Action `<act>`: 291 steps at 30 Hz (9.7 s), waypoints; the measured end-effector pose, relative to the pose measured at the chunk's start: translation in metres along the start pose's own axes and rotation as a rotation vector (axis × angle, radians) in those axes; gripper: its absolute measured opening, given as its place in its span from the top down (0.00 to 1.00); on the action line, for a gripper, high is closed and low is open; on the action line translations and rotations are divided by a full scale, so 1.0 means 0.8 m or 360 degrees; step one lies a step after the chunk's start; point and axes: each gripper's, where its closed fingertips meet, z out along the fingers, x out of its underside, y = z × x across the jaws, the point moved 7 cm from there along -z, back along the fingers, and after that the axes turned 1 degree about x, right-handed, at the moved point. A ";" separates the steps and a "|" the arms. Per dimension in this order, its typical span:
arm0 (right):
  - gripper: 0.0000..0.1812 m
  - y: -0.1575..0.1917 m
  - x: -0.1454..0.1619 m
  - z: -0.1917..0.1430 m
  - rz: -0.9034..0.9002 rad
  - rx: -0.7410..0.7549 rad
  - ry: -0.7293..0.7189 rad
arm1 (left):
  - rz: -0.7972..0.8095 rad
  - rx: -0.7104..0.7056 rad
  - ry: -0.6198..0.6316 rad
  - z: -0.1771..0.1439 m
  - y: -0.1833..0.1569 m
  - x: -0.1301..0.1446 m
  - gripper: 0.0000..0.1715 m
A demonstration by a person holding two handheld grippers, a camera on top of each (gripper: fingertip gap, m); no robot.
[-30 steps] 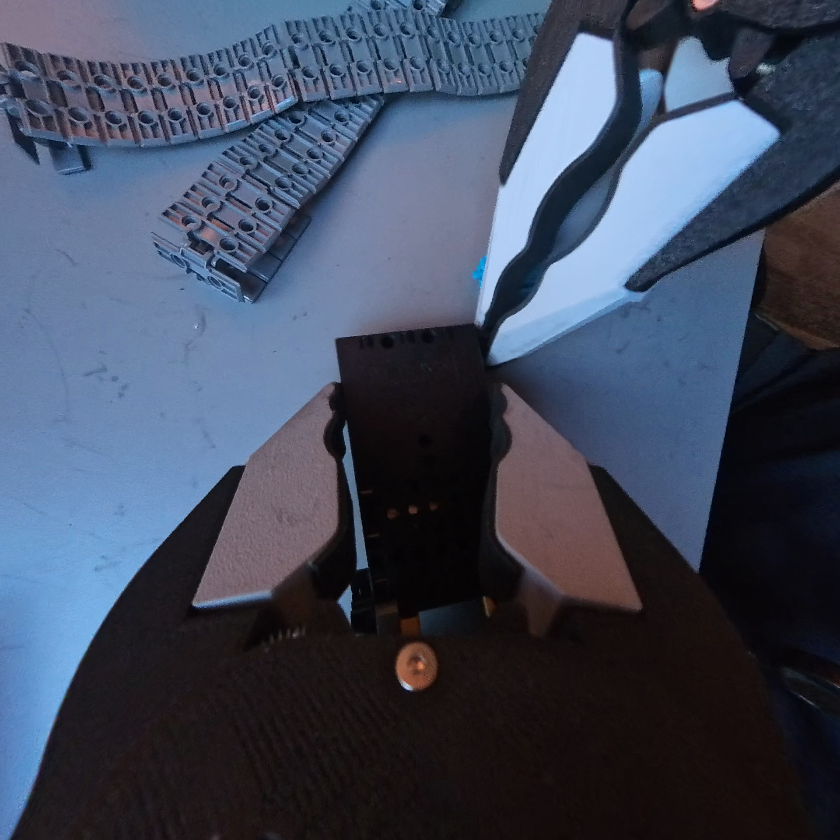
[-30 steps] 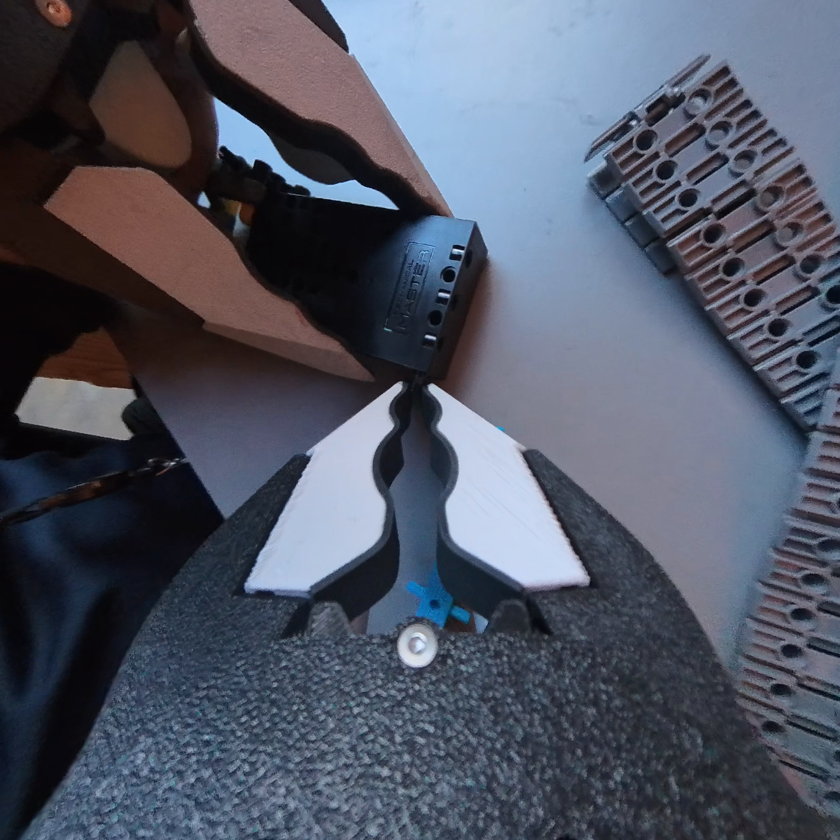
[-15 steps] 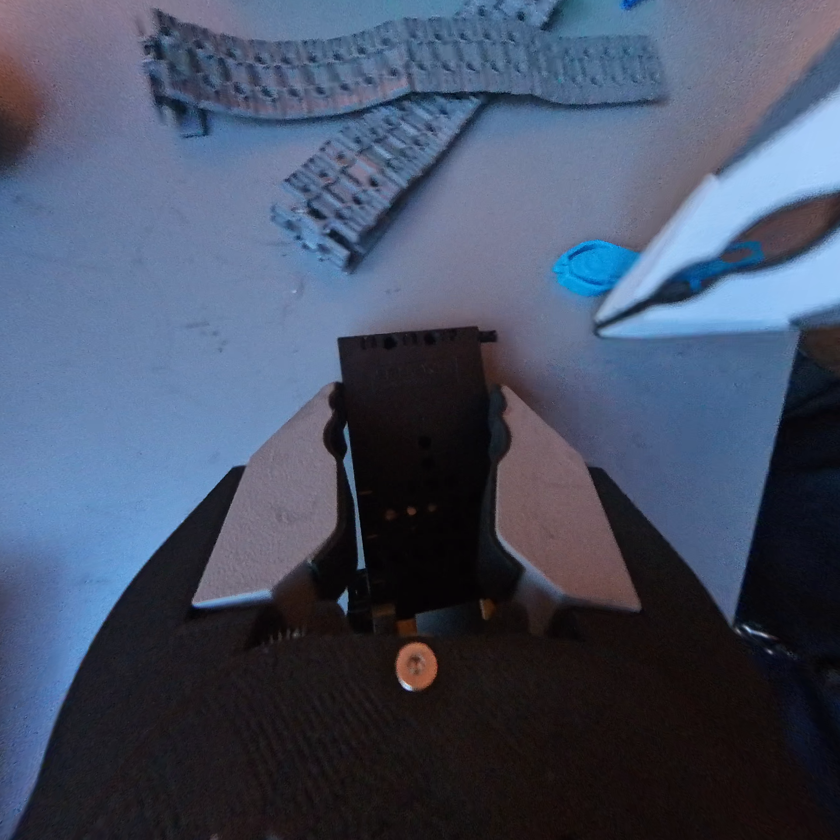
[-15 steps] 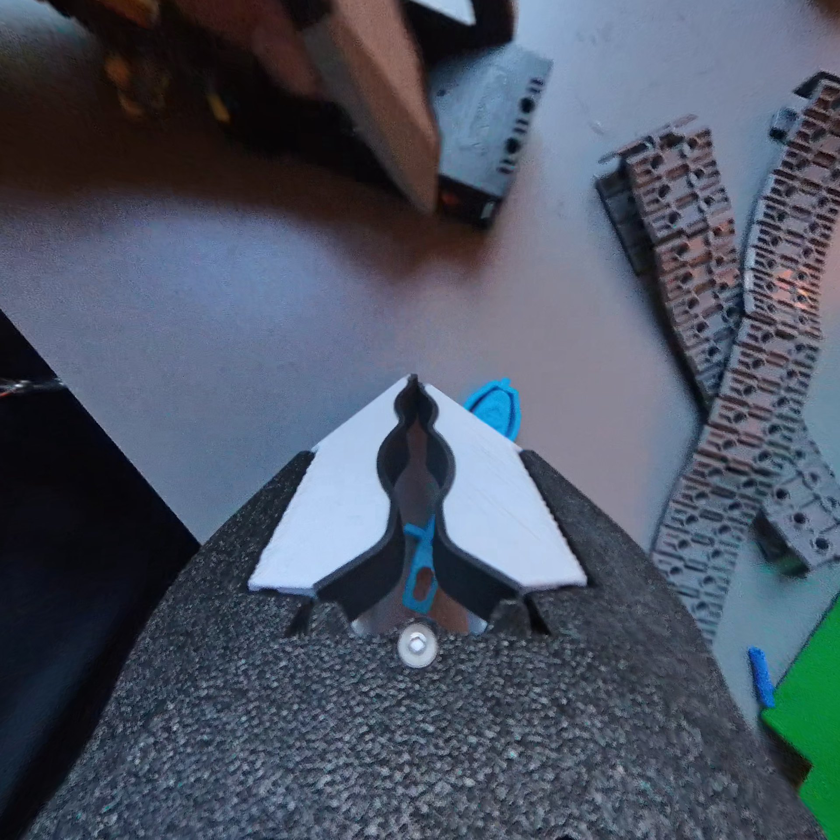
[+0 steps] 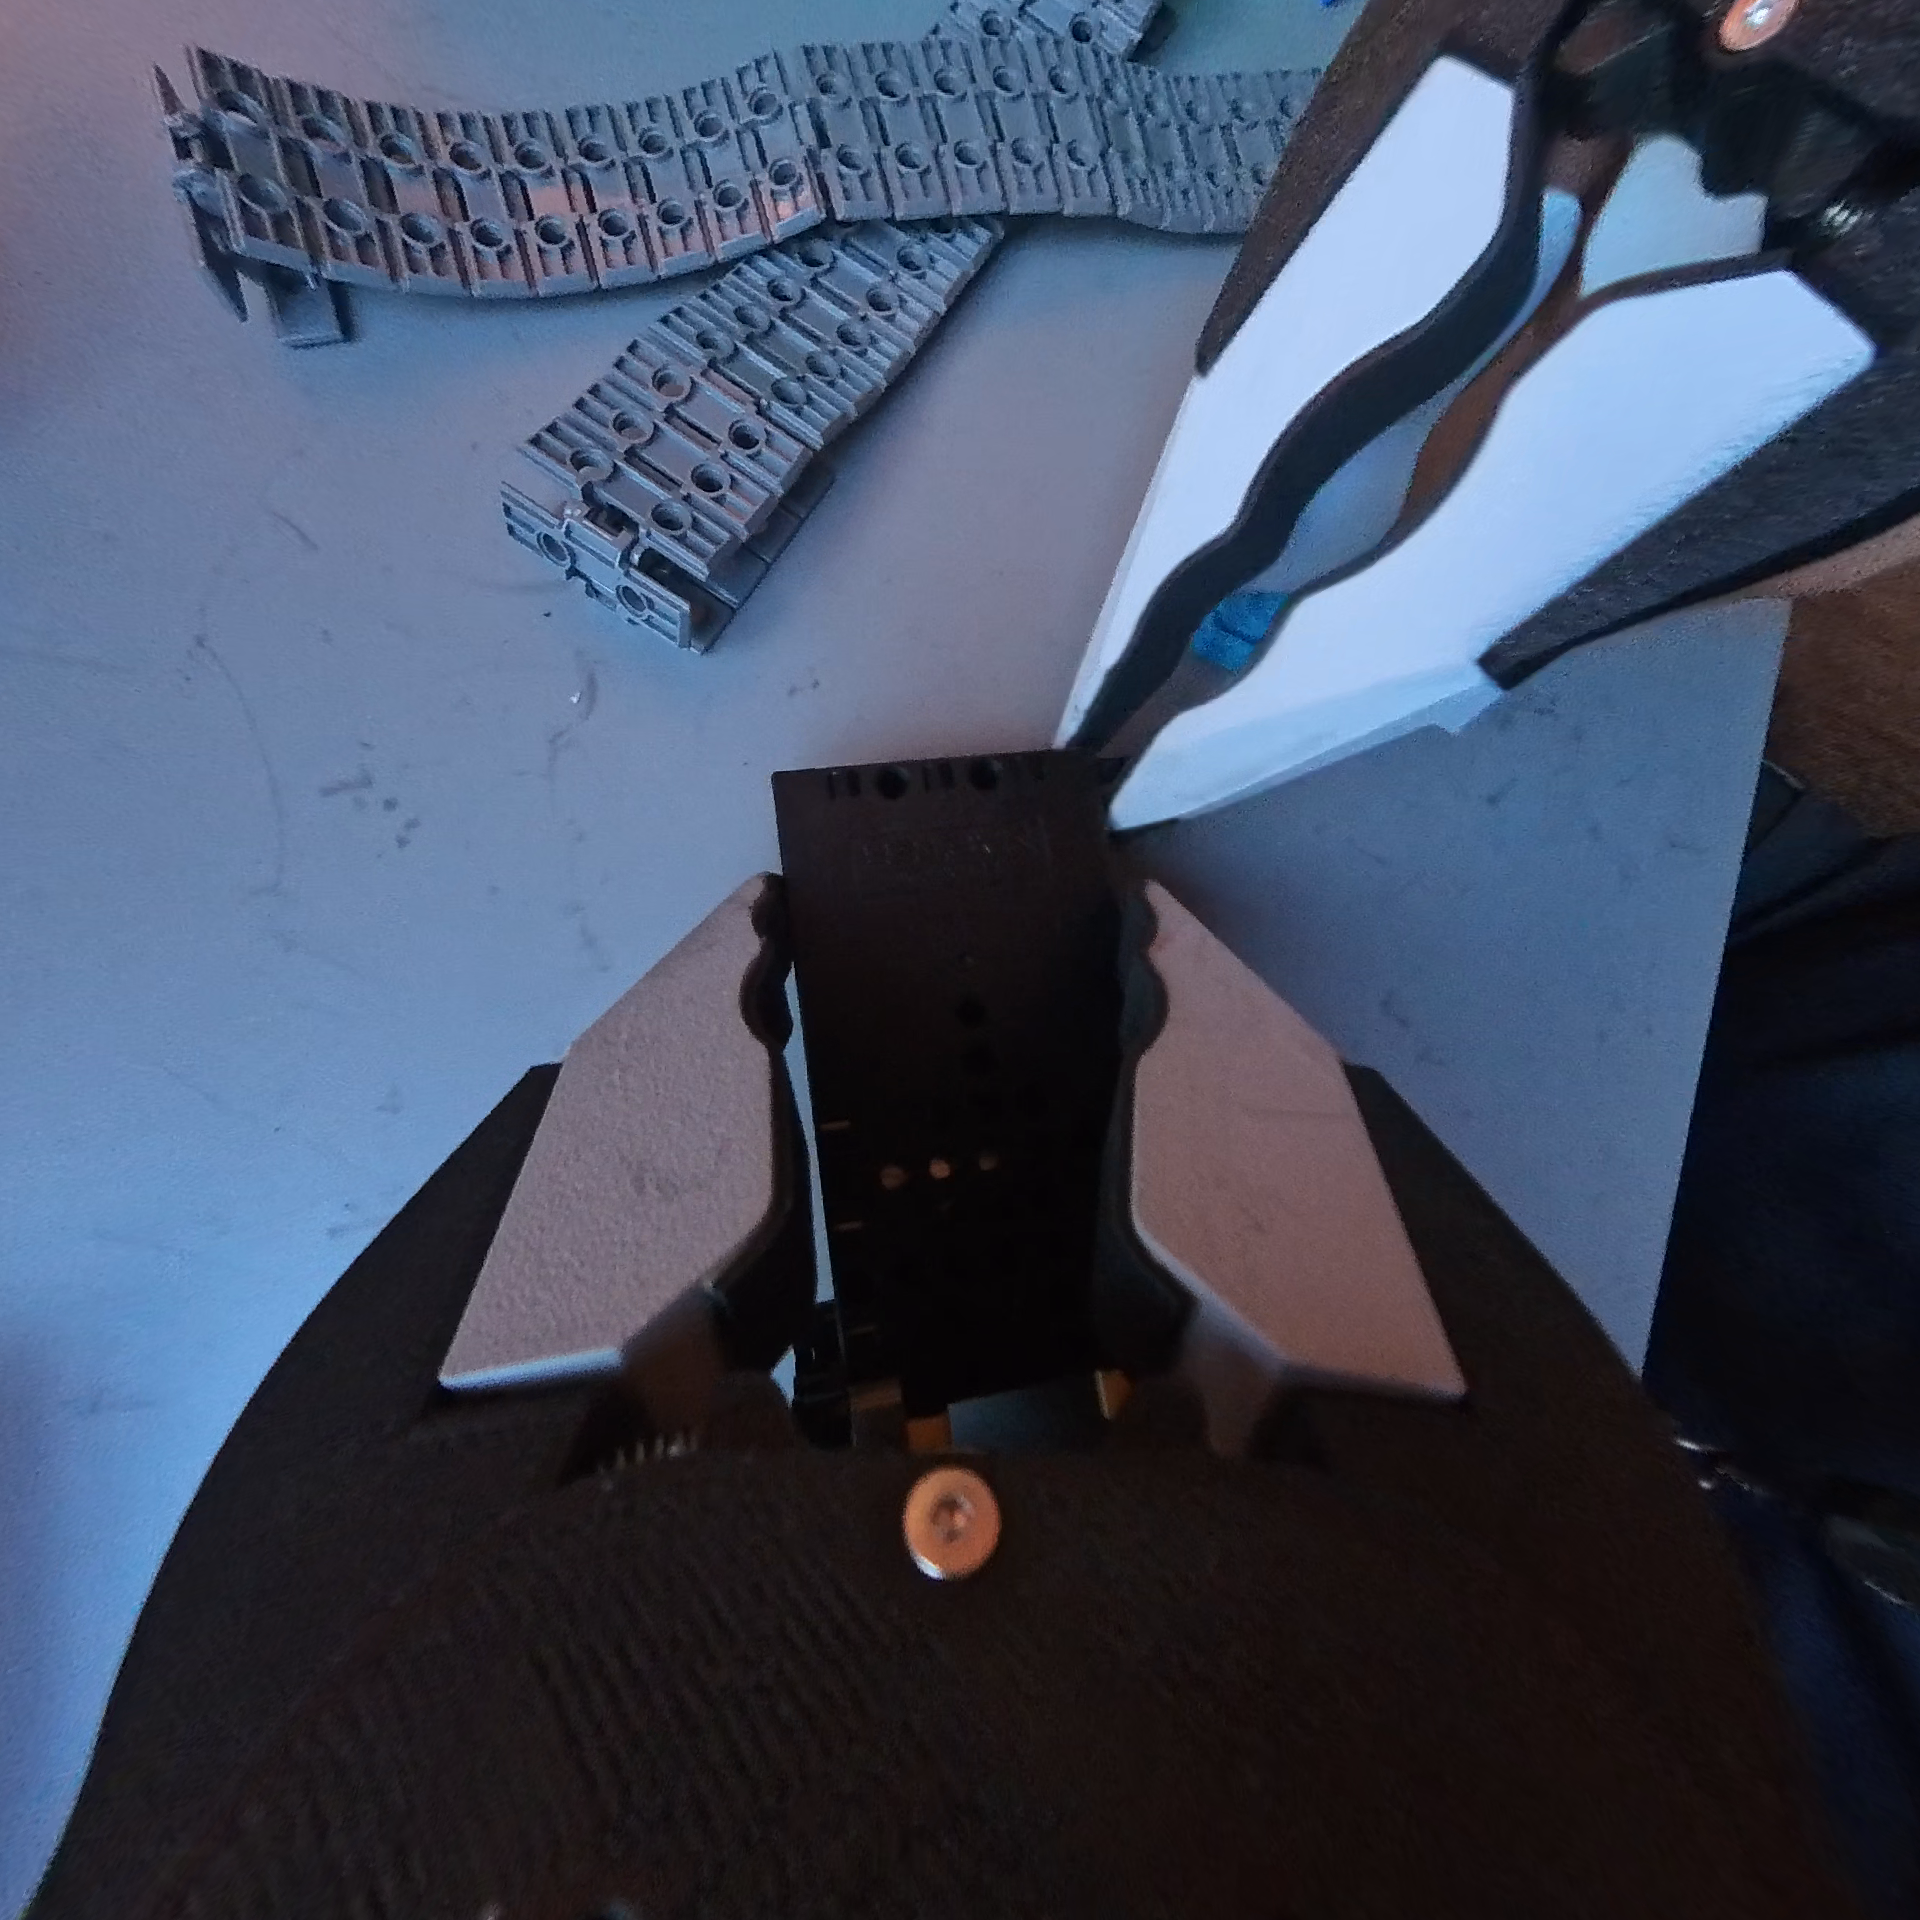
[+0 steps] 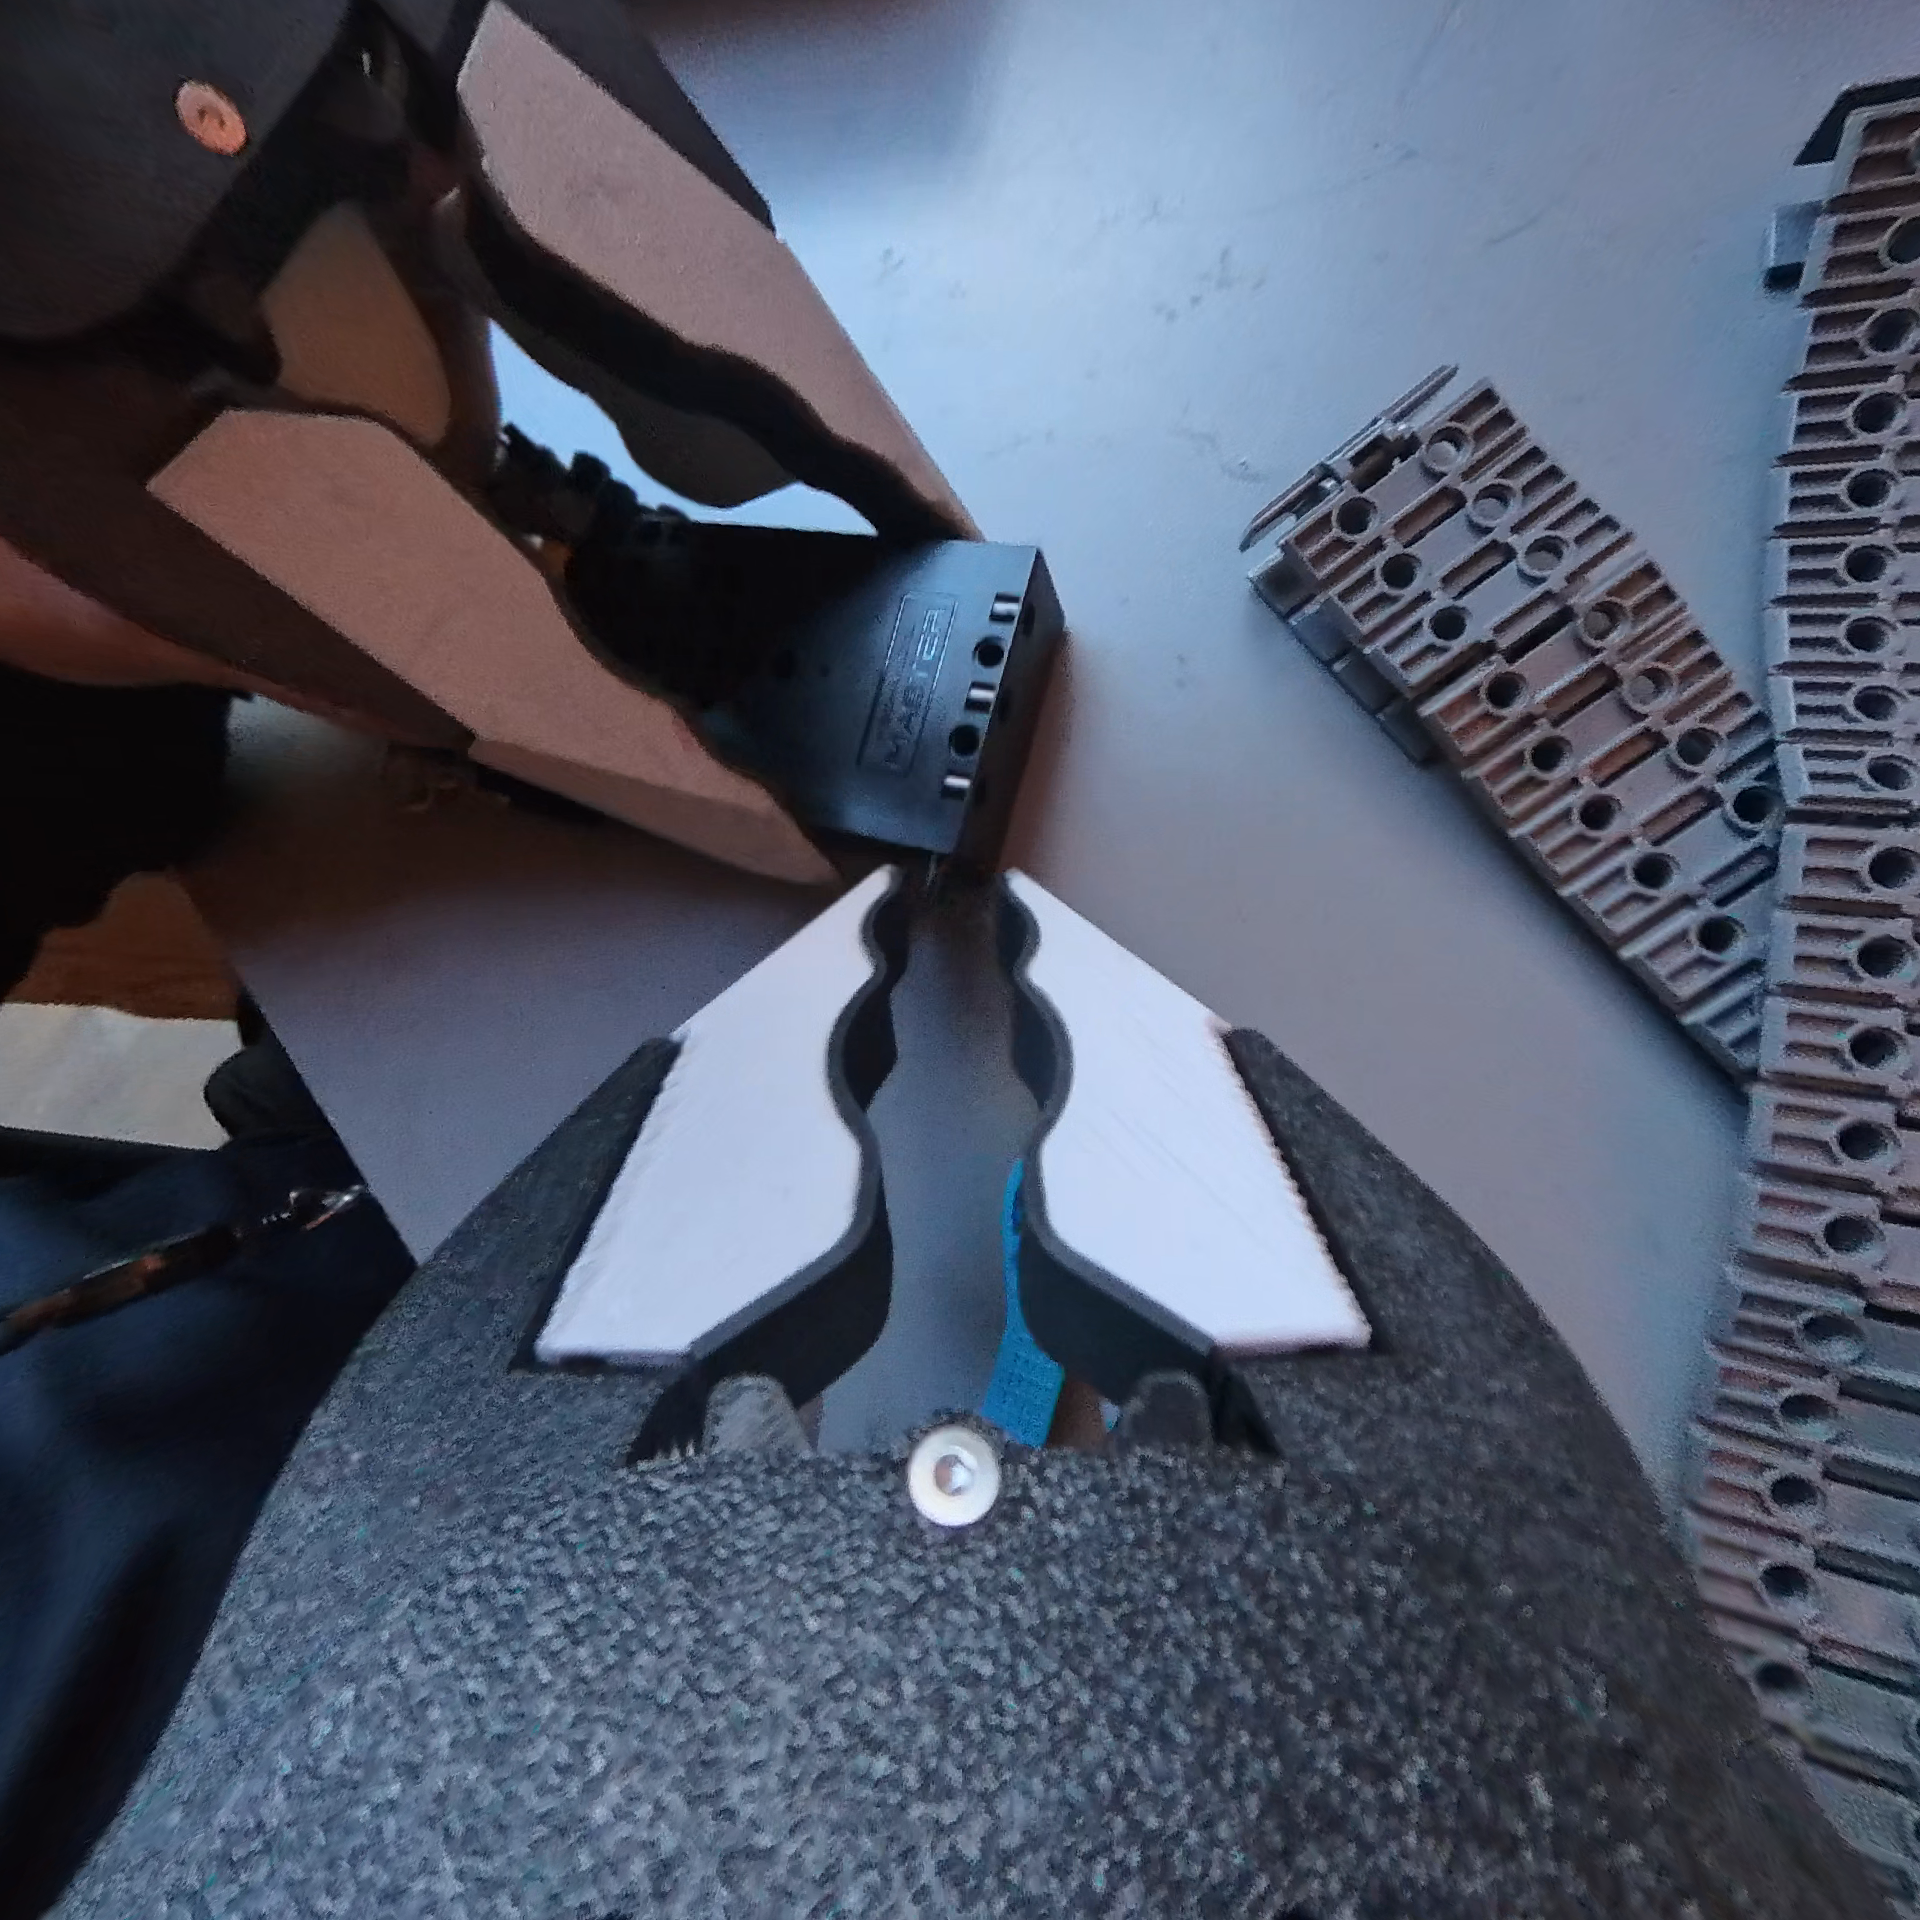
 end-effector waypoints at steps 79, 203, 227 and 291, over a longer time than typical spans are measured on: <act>0.88 0.003 0.051 -0.038 -0.0303 0.0203 -0.0075 | -0.0075 -0.0138 -0.0023 0.007 -0.014 -0.001 0.62; 0.94 -0.055 0.003 -0.002 0.0102 -0.1048 0.0194 | -0.0337 -0.0072 0.0038 0.007 -0.005 -0.015 0.46; 0.98 -0.046 0.010 -0.008 0.0307 -0.0997 0.0004 | -0.0178 -0.0040 -0.0054 0.010 -0.003 -0.008 0.64; 0.99 -0.041 0.019 -0.003 0.0757 -0.1020 -0.0040 | -0.0348 -0.0180 -0.0129 0.000 0.009 0.000 0.64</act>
